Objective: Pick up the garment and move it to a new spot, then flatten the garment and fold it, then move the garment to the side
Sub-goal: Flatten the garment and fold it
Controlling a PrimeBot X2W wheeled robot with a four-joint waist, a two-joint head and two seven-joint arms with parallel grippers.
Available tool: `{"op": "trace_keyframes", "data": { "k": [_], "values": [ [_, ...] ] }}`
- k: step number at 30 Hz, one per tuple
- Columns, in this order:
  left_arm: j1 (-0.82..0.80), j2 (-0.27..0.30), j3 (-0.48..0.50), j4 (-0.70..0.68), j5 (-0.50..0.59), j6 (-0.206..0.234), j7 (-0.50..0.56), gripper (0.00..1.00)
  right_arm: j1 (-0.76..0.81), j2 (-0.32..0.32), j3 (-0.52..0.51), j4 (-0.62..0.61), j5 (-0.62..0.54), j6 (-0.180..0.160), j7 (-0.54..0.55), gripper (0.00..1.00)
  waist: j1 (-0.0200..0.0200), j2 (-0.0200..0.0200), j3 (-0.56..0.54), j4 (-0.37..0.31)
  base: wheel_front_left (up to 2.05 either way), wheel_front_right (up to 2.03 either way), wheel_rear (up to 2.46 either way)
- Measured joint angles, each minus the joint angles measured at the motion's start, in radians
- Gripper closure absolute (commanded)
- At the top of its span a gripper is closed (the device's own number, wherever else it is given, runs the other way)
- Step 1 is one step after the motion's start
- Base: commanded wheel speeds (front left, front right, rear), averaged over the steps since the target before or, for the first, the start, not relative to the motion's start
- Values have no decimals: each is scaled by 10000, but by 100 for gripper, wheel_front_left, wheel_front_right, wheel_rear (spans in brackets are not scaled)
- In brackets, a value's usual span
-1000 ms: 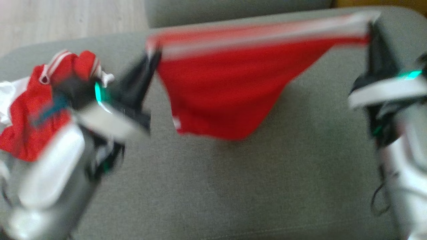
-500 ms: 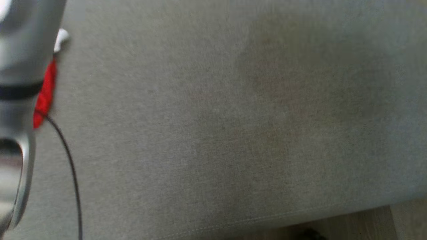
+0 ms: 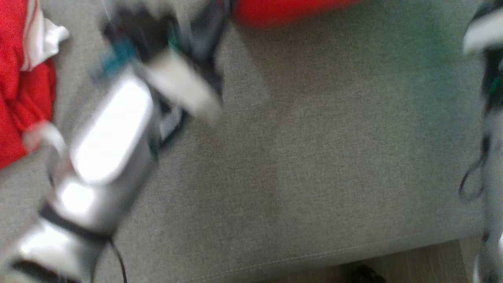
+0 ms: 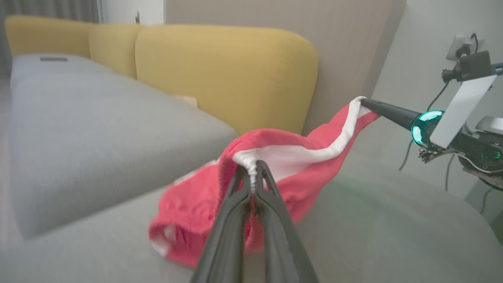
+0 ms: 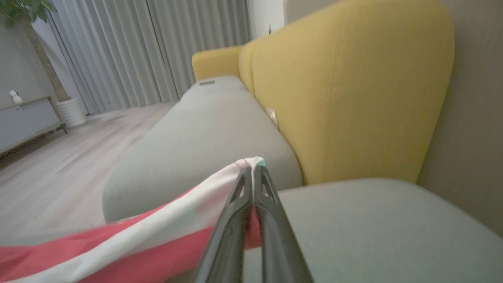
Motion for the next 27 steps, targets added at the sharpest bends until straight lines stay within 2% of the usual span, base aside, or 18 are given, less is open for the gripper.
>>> {"op": "trace_keyframes", "data": {
  "k": [7, 13, 18, 22, 25, 27],
  "values": [
    [4078, 82, -362, -380, -598, 0, 2, 100, 3904, 792, -1009, -2090, 150, 0, 1045, 100, 0, 1, -742, 33, 0, 0, 0],
    [5776, 194, 50, -1183, -98, -2, 2, 100, 7156, 1457, -1687, -4637, 188, 0, 2010, 100, -1, 1, -1358, 96, 0, 0, 0],
    [7266, 359, 646, -2113, 345, -77, 2, 100, 8739, 1766, -2098, -6788, 188, 2, 2890, 100, -1, 1, -1866, 199, 0, 0, 0],
    [8171, 736, 686, -2648, 688, -77, 4, 100, 9922, 1896, -2167, -8378, 56, 8, 3824, 100, -1, 1, -2184, 395, 0, 0, 0],
    [8299, 765, 696, -2959, 614, -73, 15, 100, 10355, 1921, -2215, -9014, 10, 8, 4439, 100, -2, 1, -2303, 566, 0, 0, 0],
    [8207, 568, 677, -3114, 282, -73, 165, 100, 10256, 1923, -2336, -9102, -196, 8, 4730, 100, -2, 1, -2311, 664, 0, 0, 0]
  ]
}}
